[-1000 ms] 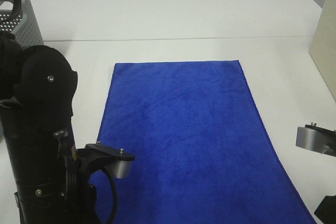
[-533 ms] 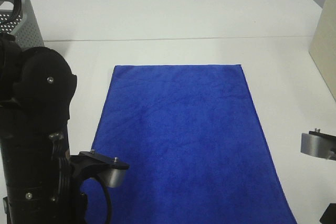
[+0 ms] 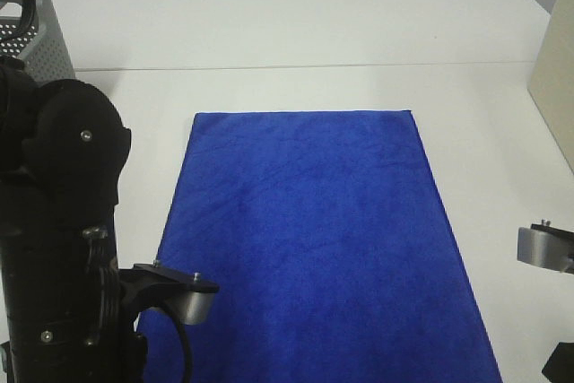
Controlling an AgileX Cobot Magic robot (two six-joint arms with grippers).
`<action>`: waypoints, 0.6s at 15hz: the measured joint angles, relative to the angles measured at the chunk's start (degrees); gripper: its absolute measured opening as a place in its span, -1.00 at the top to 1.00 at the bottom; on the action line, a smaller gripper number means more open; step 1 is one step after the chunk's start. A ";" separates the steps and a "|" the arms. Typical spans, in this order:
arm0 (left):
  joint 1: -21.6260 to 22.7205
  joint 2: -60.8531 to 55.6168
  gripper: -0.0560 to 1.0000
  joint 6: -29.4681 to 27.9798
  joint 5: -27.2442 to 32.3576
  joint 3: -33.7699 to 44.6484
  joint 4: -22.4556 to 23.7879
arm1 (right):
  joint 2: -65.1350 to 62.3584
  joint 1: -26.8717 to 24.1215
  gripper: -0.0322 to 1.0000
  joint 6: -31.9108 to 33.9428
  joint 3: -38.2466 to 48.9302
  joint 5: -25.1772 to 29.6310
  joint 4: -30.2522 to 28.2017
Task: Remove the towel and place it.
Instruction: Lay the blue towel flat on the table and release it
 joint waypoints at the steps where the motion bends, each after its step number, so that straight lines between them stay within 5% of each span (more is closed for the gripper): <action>1: 0.00 0.00 0.01 0.00 0.34 0.00 0.00 | 0.00 0.00 -0.16 0.06 0.00 0.00 -0.06; 6: 0.69 0.06 0.01 -2.29 0.69 -5.33 2.12 | 0.11 0.00 -0.17 0.17 -9.05 0.17 -3.04; 9: 5.33 0.06 0.01 -4.47 0.80 -11.00 6.65 | 1.38 0.00 -0.17 2.81 -19.65 0.17 -6.19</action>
